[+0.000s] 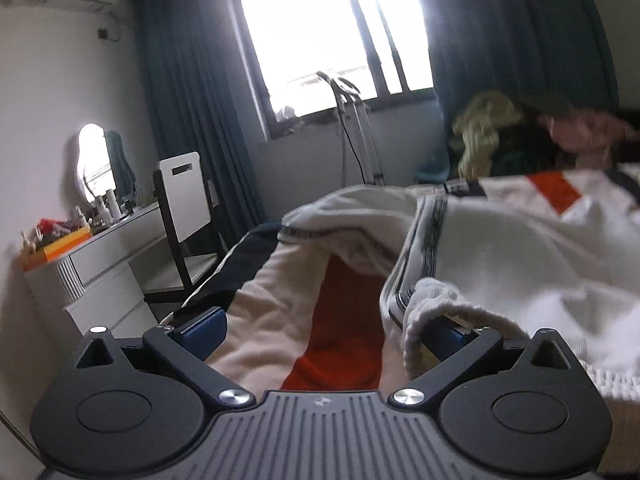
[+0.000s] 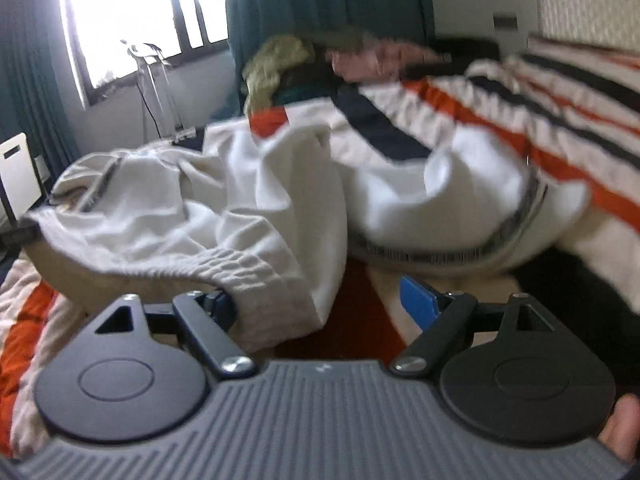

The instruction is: Fold clothes

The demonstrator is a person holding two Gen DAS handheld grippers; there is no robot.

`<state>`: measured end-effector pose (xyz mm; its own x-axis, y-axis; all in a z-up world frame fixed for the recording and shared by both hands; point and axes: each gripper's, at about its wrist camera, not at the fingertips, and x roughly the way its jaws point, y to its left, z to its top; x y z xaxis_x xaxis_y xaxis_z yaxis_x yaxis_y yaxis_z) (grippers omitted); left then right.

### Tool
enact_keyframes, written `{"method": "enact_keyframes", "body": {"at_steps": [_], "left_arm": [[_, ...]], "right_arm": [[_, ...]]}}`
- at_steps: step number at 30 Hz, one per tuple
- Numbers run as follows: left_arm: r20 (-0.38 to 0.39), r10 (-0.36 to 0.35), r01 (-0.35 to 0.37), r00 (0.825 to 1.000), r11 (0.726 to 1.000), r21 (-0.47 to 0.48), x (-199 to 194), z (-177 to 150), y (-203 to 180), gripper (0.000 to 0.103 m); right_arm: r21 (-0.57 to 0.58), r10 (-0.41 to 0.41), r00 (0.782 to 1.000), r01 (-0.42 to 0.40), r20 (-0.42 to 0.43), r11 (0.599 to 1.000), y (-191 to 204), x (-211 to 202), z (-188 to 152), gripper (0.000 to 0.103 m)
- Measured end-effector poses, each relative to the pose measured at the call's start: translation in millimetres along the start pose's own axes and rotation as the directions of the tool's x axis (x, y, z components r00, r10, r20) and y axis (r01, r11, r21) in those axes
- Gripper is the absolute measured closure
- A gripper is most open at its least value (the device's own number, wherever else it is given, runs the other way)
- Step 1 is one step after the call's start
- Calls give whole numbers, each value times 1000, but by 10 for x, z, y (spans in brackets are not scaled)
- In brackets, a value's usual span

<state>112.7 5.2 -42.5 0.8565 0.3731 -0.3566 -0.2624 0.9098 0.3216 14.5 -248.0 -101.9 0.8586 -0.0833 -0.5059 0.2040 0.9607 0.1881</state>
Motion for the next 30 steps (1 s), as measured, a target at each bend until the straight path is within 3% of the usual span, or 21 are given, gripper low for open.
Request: {"method": "enact_keyframes", "body": {"at_steps": [2,4,6,8,11,12,14,15,17,19,22,26,30], "left_arm": [[-47,4,-1,999,998,62,85,-75,-35,2],[-105,1,11,994,994,112,149,-147,-51,4],[-175,-34,51,984,994,95,191,-175,41,4],[-235,-78,92,969,995,49,192,-181,183,4],[-253,-186,165,949,981,-105,53,-160,517,7],[-224,-215,181,951,970,-162,-22,-153,630,8],[-157,-265,216,951,937,-273,-173,-139,857,8],[-145,-299,239,943,913,-329,-193,-144,941,7],[-115,-365,283,924,853,-438,-229,-156,1107,6],[-128,-433,308,892,790,-531,-103,-172,1157,6],[-157,-482,282,862,714,-640,217,-230,1137,7],[-166,-560,264,812,606,-750,615,-341,1042,15],[-179,-648,298,740,555,-776,813,-486,820,20]], "right_arm": [[4,64,998,-64,-30,998,9,31,14,19],[67,205,970,-197,-133,978,-44,123,13,19],[176,324,919,-289,-223,941,-121,219,-4,17],[308,412,865,-324,-287,894,-235,293,-32,17],[517,546,793,-358,-271,777,-462,309,-61,17],[570,572,781,-359,-251,739,-529,296,-73,17],[661,602,770,-341,-212,669,-673,289,-102,17],[690,600,773,-321,-205,649,-722,301,-127,17],[744,593,781,-277,-194,608,-814,330,-177,17],[779,577,791,-224,-206,585,-875,389,-223,17],[827,578,791,-180,-201,533,-893,491,-335,17],[824,579,794,-199,-182,531,-844,564,-344,17],[816,583,796,-225,-161,532,-790,619,-346,17]]}}
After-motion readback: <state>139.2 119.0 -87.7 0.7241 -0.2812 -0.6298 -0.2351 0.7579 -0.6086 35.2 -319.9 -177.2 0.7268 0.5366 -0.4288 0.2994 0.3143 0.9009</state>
